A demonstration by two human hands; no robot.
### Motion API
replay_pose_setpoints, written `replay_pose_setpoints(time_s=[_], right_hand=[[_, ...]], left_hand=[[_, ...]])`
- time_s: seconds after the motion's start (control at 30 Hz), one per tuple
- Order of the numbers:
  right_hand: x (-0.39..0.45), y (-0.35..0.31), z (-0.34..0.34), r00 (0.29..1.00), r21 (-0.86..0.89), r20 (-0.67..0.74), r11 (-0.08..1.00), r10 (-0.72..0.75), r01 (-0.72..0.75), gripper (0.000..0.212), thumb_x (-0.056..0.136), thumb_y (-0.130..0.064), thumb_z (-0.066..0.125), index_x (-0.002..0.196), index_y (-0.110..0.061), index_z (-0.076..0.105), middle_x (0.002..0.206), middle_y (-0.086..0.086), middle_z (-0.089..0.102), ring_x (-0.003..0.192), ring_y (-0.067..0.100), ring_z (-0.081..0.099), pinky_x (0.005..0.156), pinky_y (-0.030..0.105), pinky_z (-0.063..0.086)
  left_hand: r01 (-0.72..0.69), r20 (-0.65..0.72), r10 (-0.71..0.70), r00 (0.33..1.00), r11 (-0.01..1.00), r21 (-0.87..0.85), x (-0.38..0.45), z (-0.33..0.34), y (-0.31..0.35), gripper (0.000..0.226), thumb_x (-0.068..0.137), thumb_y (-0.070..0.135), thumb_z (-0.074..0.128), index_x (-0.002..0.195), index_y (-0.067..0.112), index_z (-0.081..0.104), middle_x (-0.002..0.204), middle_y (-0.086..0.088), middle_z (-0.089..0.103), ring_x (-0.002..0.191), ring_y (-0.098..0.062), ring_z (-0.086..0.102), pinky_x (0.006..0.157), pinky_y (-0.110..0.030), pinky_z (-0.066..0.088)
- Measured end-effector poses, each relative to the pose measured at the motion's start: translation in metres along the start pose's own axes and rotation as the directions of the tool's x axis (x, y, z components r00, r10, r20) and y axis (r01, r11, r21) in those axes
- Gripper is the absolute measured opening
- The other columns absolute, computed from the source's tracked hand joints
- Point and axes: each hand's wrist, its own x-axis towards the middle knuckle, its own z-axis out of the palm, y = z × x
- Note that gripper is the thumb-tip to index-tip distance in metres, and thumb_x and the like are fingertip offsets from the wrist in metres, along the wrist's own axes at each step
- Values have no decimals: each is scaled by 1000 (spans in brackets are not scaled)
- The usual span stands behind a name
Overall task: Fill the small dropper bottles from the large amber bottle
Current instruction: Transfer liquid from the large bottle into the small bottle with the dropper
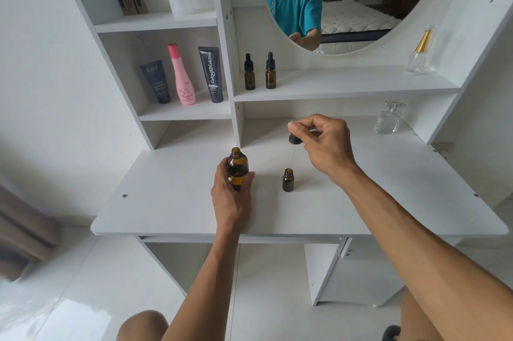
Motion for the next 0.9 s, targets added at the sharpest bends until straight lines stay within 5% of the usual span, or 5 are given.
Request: replay_pose_setpoints(time_s=[0.2, 0.9], right_hand=[[2, -2, 1, 1000, -32, 0, 999, -18, 18, 18, 88, -31, 73, 78, -17, 74, 72, -5, 74, 76, 11, 71, 68, 21, 50], [4, -9, 0, 995, -96, -18, 990, -100, 98, 19, 87, -35, 74, 74, -22, 71, 71, -8, 73, 73, 8, 70, 68, 20, 51]], left_hand=[[3, 0, -3, 1000, 1000, -4, 0, 0, 1, 48, 90, 27, 72, 132, 28, 50, 115, 9, 64, 98, -8, 60, 84, -24, 49], [7, -2, -7, 1000, 1000, -17, 0, 0, 0, 47, 89, 28, 73, 131, 30, 50, 116, 10, 64, 100, -13, 63, 82, -22, 47]])
